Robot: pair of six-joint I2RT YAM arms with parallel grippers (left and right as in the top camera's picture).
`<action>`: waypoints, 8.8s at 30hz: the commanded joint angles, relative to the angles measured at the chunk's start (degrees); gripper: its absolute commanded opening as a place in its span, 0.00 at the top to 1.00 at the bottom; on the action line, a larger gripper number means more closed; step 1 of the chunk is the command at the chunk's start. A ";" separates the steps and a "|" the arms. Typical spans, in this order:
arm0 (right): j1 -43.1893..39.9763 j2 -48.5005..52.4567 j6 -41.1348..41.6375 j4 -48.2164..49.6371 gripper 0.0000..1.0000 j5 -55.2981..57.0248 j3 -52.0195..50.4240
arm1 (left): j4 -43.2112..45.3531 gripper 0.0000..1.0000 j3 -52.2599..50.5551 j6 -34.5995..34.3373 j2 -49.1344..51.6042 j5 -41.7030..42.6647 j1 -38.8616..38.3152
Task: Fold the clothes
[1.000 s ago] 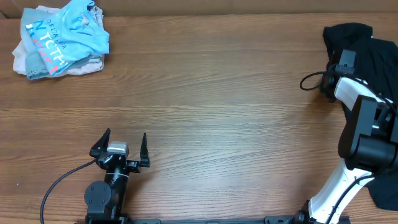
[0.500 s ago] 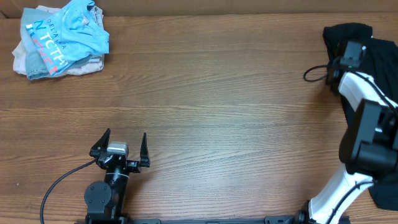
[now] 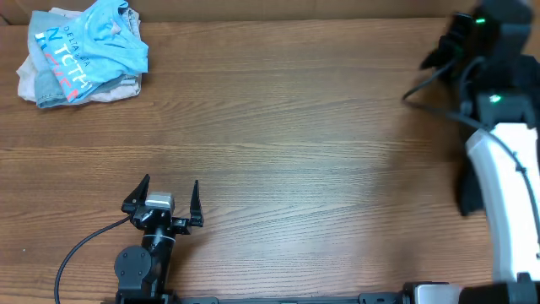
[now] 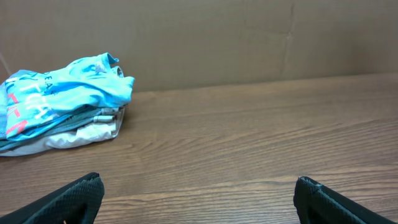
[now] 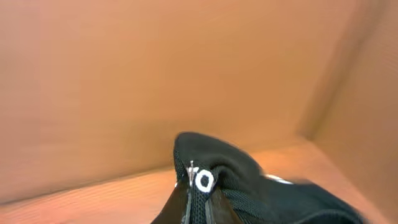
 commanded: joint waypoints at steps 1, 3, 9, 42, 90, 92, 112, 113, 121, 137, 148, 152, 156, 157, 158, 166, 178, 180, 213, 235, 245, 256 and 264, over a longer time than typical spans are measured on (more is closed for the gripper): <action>8.52 -0.90 0.61 2.16 0.96 -10.08 1.31 | -0.15 0.00 -0.20 -0.52 -0.59 -0.59 0.28; 13.92 -0.35 2.43 2.73 0.96 -11.61 1.31 | -0.15 0.00 -0.20 -0.52 -0.59 -0.59 0.28; 29.16 3.02 7.80 1.46 0.96 -13.53 1.29 | -0.17 0.00 -0.20 -0.52 -0.59 -0.61 0.28; 8.68 20.55 19.91 -20.87 0.00 -29.77 0.68 | -0.15 0.00 -0.20 -0.52 -0.59 -0.59 0.28; 12.00 37.97 25.75 -23.93 0.96 -30.08 1.66 | -0.15 0.00 -0.20 -0.52 -0.59 -0.59 0.28; 11.32 37.86 25.75 -27.06 0.96 -28.57 4.02 | -0.15 0.00 -0.20 -0.52 -0.59 -0.59 0.28; -1.03 25.24 38.51 -68.48 0.96 0.31 35.32 | -0.15 0.00 -0.20 -0.52 -0.59 -0.59 0.28; -2.08 24.35 39.54 -69.09 0.96 -0.37 35.32 | -0.17 0.00 -0.20 -0.24 -0.59 -0.79 0.28; -4.96 22.23 34.38 -69.85 0.96 -5.29 35.04 | -0.50 0.00 -0.20 3.54 -0.59 -5.22 0.31; -4.96 22.23 34.05 -67.06 0.95 -6.34 34.99 | 23.67 0.00 1.86 -1.62 -0.55 23.02 0.28; -4.96 22.23 34.05 -65.13 0.92 -8.20 34.99 | -5.25 0.00 34.58 5.90 27.34 23.96 0.28; -4.96 22.23 34.03 -65.11 0.89 -8.70 34.99 | -23.23 0.00 52.96 6.12 45.05 27.45 -0.48; -4.96 22.23 34.03 -65.11 0.87 -8.70 34.99 | -36.89 0.00 67.95 7.43 60.22 25.33 -5.44; -4.96 22.23 34.03 -65.13 0.87 -8.70 34.99 | -39.32 0.00 70.82 8.09 63.76 23.65 -7.65; -4.96 22.23 34.03 -65.13 0.87 -8.72 34.99 | -40.83 0.00 72.74 8.35 66.62 21.97 -9.75; -4.96 22.23 32.48 -65.09 0.87 -8.68 34.99 | -37.94 0.00 75.03 6.60 86.20 20.24 -23.39; -4.96 22.25 30.69 -65.09 0.87 -8.68 34.99 | -31.69 0.00 75.12 -7.52 106.55 18.38 -24.92; -4.96 22.25 29.90 -65.02 0.87 -8.68 34.99 | -31.98 0.00 75.12 -9.62 106.66 14.91 -24.46; -4.96 22.25 29.90 -65.13 0.86 -8.70 34.99 | -47.08 0.96 88.83 -5.62 106.62 21.31 -20.04; -4.96 22.34 29.94 -64.96 0.86 -8.85 34.99 | -60.94 0.96 100.69 -8.94 77.26 -3.43 -5.66; -4.92 22.34 29.46 -65.18 0.27 -16.92 34.99 | -63.60 0.96 100.39 -11.91 73.61 -8.70 -5.66; -0.15 26.18 19.58 -59.91 0.14 -26.97 29.03 | -69.66 0.96 100.39 -15.26 83.93 -11.23 -5.64; 8.39 31.65 19.43 -56.98 0.18 -28.00 19.85 | -69.81 0.96 100.39 -15.37 88.98 -11.98 -5.60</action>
